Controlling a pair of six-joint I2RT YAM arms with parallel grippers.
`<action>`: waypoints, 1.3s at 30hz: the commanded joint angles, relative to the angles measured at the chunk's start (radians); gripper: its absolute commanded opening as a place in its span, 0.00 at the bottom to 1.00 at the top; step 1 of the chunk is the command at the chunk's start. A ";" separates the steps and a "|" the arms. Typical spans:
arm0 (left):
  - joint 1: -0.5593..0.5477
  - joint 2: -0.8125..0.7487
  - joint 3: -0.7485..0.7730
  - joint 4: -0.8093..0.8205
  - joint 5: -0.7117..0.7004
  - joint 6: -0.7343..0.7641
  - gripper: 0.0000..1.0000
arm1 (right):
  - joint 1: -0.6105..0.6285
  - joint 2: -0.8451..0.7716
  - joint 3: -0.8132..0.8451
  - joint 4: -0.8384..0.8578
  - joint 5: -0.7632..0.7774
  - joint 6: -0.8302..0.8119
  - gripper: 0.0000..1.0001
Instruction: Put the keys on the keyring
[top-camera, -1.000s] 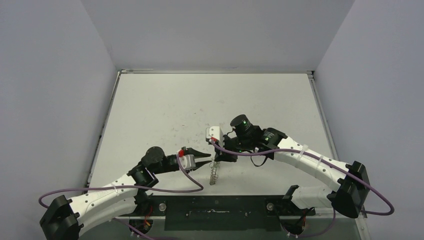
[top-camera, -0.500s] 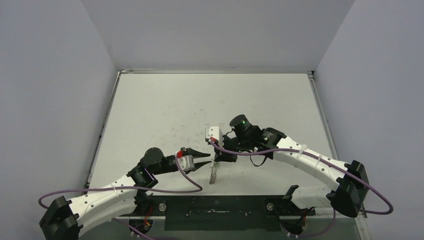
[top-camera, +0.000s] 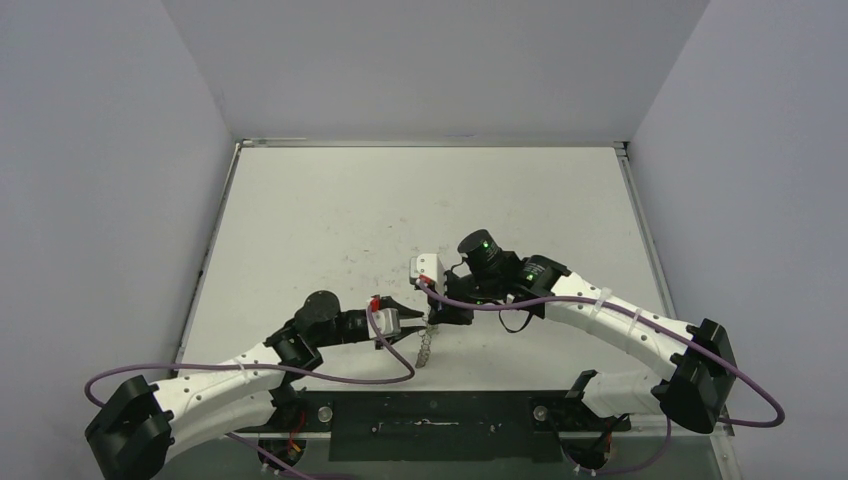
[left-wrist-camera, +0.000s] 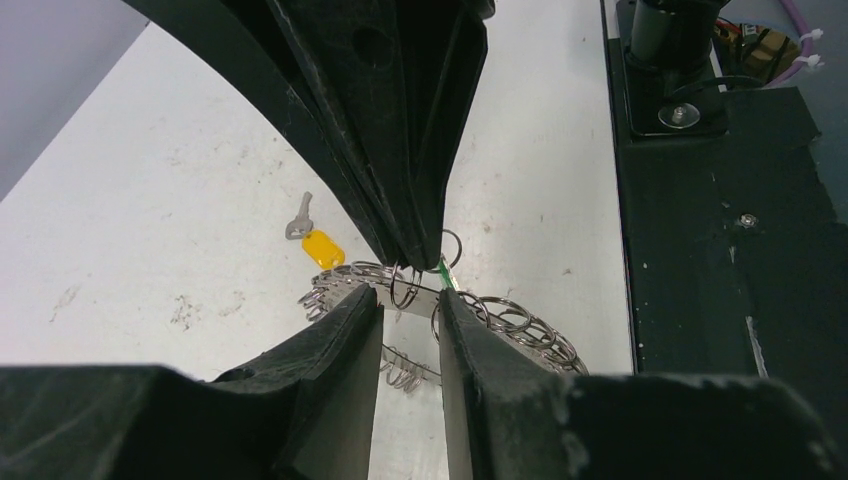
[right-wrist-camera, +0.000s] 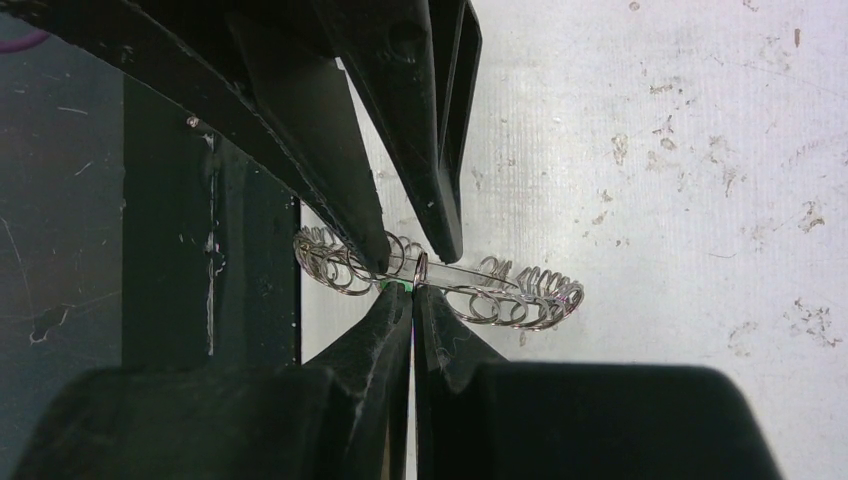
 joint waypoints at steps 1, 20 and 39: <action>-0.004 0.023 0.056 0.019 0.014 0.020 0.23 | 0.013 -0.015 0.057 0.036 -0.031 0.004 0.00; -0.007 0.035 0.048 0.049 0.025 0.023 0.00 | 0.015 -0.018 0.058 0.038 0.001 -0.006 0.02; -0.008 -0.020 -0.148 0.497 -0.073 -0.130 0.00 | -0.083 -0.207 -0.204 0.370 -0.219 -0.022 0.41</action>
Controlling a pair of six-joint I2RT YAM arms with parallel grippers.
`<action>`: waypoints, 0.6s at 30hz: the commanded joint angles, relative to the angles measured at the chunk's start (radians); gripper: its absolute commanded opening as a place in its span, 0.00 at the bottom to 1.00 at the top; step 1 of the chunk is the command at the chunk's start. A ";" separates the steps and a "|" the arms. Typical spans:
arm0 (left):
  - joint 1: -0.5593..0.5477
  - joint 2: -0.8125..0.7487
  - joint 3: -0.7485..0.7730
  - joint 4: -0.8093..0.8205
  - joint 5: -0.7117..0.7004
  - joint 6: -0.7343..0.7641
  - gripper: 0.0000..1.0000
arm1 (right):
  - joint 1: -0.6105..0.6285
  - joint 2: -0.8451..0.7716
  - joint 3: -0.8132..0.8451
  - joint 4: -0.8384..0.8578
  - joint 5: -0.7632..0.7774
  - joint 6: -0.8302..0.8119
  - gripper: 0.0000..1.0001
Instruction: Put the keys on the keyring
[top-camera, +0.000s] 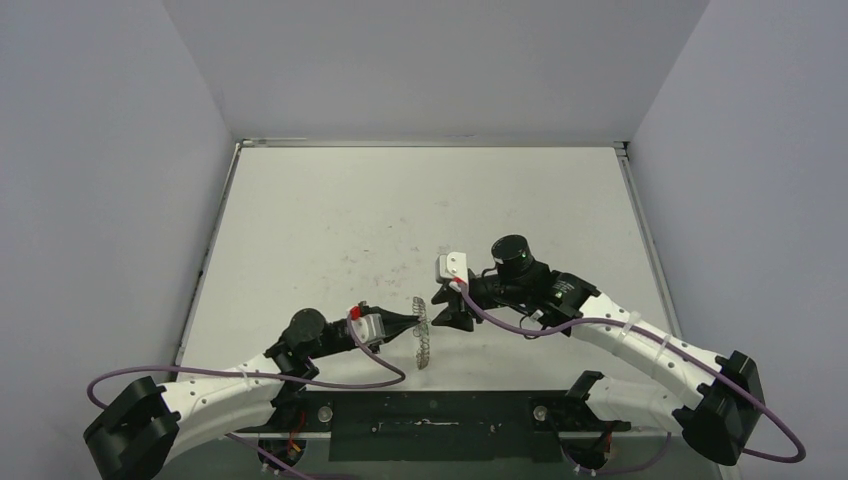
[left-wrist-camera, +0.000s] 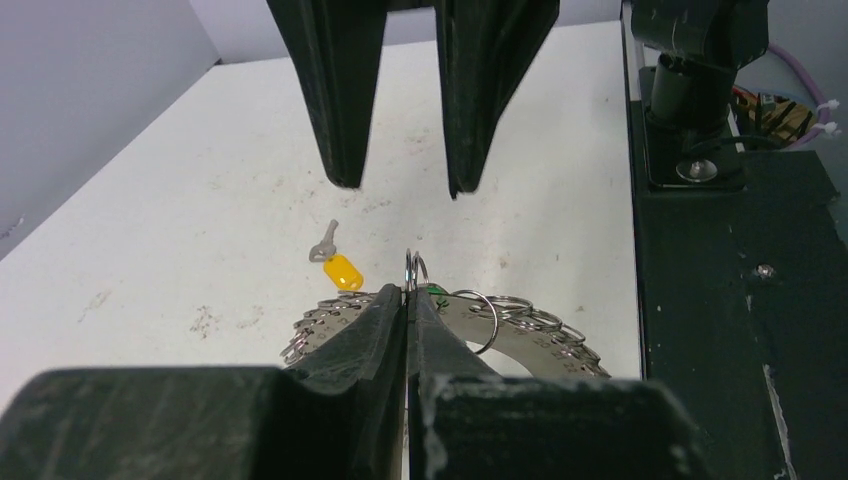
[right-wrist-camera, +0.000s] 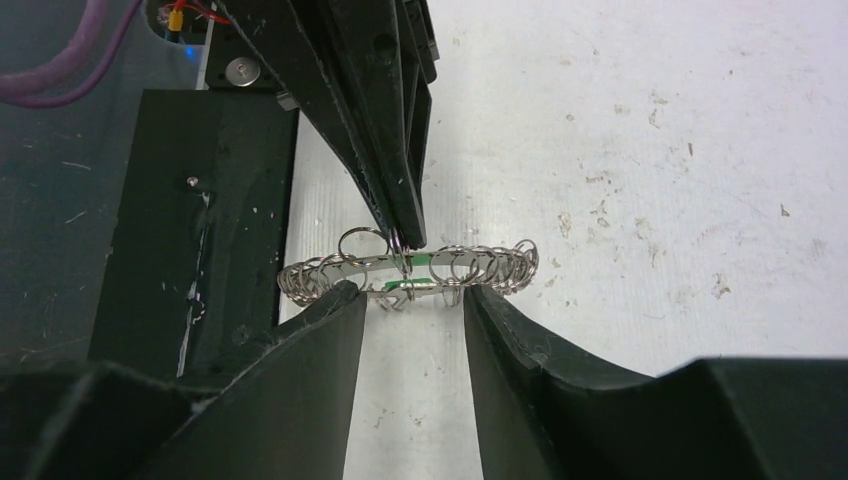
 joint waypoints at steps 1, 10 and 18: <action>-0.006 -0.013 0.008 0.207 -0.007 -0.042 0.00 | -0.009 -0.019 -0.046 0.136 -0.116 -0.042 0.41; -0.006 -0.027 0.008 0.204 0.009 -0.048 0.00 | -0.008 -0.025 -0.097 0.259 -0.141 -0.032 0.33; -0.007 -0.028 0.012 0.201 0.017 -0.055 0.00 | -0.004 0.000 -0.101 0.325 -0.138 0.012 0.31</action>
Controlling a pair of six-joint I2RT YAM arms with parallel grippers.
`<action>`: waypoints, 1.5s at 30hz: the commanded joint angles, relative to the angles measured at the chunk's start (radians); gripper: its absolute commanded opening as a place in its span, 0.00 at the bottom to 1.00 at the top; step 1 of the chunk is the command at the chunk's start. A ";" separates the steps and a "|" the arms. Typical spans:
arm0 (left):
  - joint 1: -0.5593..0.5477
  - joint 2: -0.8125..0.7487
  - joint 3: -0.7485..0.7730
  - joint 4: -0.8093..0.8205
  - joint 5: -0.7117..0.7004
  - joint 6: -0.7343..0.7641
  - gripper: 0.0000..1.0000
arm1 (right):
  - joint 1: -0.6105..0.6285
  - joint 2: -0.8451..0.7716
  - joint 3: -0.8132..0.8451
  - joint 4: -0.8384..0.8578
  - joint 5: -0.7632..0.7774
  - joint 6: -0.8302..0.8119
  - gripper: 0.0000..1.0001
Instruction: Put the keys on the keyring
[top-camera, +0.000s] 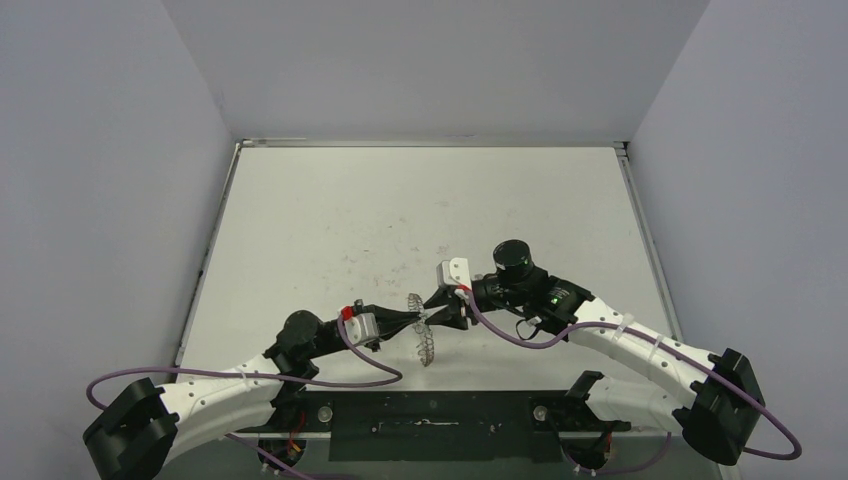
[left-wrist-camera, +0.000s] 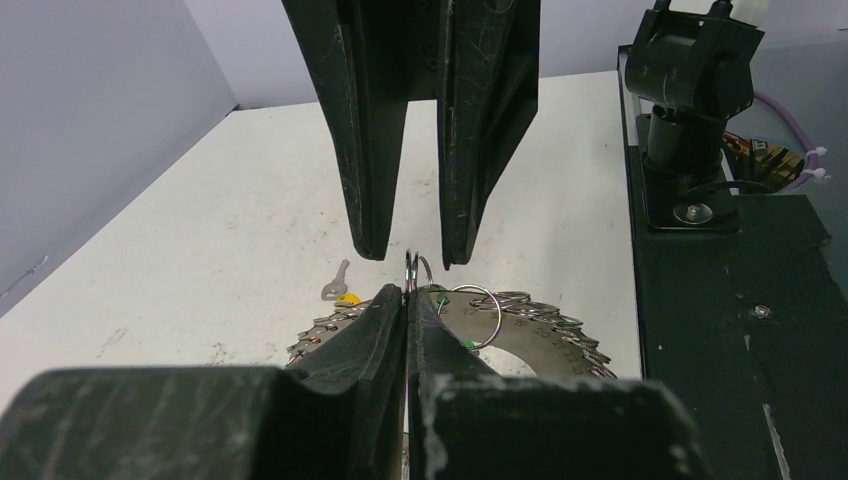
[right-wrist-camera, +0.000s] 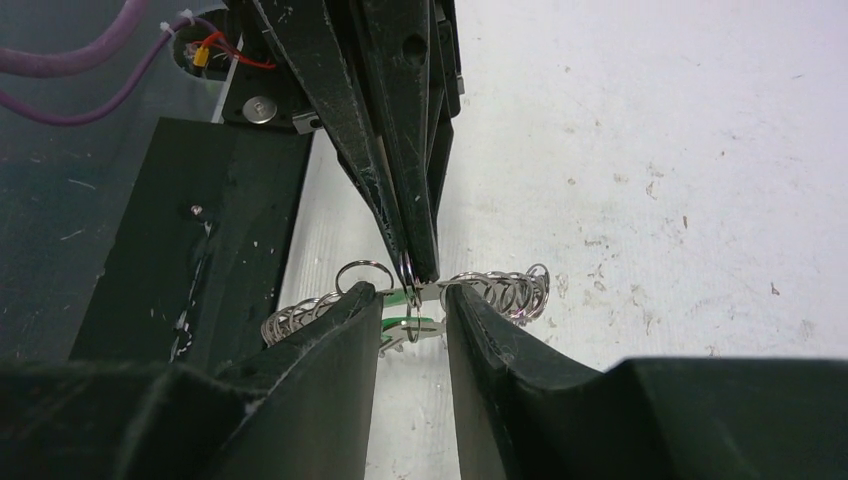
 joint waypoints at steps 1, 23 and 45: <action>-0.006 -0.019 0.016 0.091 0.017 -0.018 0.00 | 0.005 0.002 0.000 0.119 -0.035 0.023 0.30; -0.005 -0.030 0.016 0.082 0.018 -0.020 0.00 | 0.008 0.028 -0.002 0.101 -0.051 -0.007 0.00; -0.007 -0.172 0.186 -0.475 -0.033 0.142 0.30 | 0.062 0.232 0.402 -0.600 0.228 0.014 0.00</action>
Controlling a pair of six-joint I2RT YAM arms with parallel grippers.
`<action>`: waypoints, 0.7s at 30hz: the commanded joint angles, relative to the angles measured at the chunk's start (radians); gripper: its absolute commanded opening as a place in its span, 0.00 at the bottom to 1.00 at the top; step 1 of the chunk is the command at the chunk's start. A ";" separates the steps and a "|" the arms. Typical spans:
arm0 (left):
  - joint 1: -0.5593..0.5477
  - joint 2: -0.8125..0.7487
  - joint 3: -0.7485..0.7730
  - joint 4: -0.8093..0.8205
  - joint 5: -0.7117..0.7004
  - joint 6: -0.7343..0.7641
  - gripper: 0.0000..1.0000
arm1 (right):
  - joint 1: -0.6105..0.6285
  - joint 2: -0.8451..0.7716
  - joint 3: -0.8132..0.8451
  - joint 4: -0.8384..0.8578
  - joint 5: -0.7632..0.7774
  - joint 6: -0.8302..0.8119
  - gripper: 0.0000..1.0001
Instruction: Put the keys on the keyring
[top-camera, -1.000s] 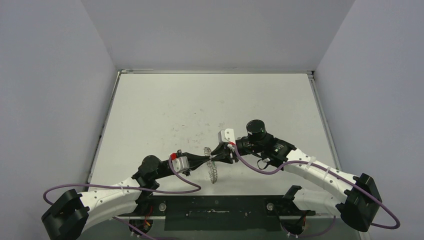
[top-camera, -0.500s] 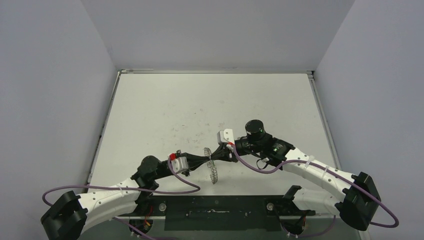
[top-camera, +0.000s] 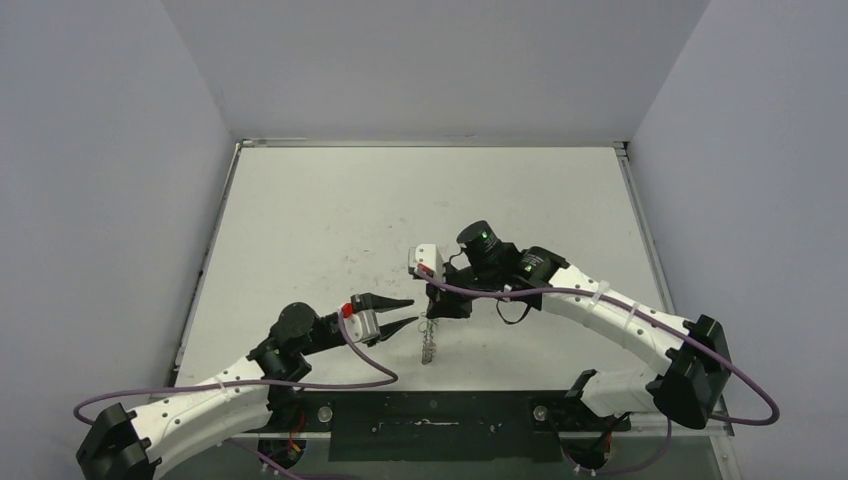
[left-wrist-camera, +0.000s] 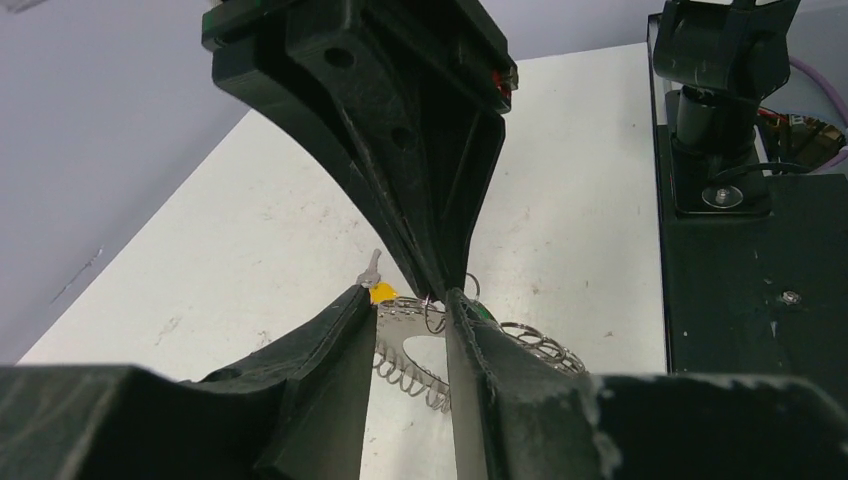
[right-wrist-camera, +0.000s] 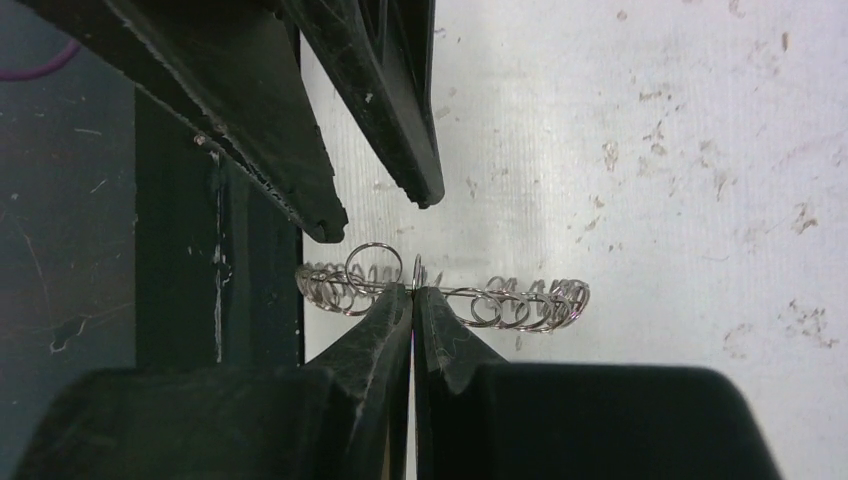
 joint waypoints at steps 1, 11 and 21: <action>-0.006 -0.002 0.102 -0.192 0.004 0.068 0.31 | 0.012 0.039 0.120 -0.181 0.061 0.004 0.00; -0.006 0.111 0.208 -0.330 0.087 0.130 0.34 | 0.027 0.058 0.174 -0.220 0.030 0.002 0.00; -0.010 0.232 0.197 -0.171 0.172 0.071 0.29 | 0.040 0.069 0.177 -0.207 0.023 0.010 0.00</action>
